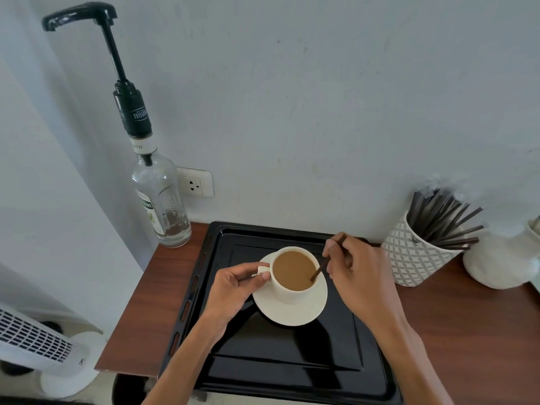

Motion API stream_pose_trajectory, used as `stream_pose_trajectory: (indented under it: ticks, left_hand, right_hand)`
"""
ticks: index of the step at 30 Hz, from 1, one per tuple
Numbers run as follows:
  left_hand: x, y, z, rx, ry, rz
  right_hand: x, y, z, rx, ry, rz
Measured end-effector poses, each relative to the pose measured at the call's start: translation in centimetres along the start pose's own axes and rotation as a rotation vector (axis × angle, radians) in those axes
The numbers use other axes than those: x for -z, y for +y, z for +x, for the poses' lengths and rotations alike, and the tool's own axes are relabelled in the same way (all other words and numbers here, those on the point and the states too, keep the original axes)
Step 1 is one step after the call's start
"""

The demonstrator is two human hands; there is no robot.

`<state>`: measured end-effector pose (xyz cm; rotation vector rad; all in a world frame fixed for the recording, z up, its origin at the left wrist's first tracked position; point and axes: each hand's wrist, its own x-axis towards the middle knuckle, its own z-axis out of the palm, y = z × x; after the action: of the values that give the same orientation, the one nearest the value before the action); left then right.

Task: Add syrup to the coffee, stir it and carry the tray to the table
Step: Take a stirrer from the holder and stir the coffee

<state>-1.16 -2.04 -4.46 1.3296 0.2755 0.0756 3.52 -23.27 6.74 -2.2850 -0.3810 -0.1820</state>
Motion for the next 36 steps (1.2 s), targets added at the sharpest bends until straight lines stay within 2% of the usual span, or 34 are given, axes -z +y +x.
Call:
stream_pose_trajectory:
  ticks: [5,8,17,23,28,36]
  left_hand:
    - [0.1,0.0,0.0,-0.005,-0.006,0.006]
    - [0.1,0.1,-0.1,-0.005,-0.011,0.004]
    - [0.0,0.3,-0.1,-0.002,0.005,-0.008]
    - [0.0,0.2,0.0,-0.006,0.002,-0.003]
    - [0.0,0.3,-0.1,-0.008,-0.007,-0.027]
    - [0.1,0.3,0.0,-0.004,-0.003,-0.023]
  right_hand:
    - [-2.3,-1.4,0.0,0.024,-0.033,0.087]
    - [-3.1,-1.8,1.5,0.025,-0.004,0.059]
    - [0.4,1.1,1.1,-0.037,0.002,0.019]
    - [-0.9,-0.9,-0.8,0.029,-0.06,0.074]
    - [-2.7,-1.9,1.2,0.042,-0.01,0.005]
    - [0.3,-0.2,0.4,-0.026,0.041,-0.088]
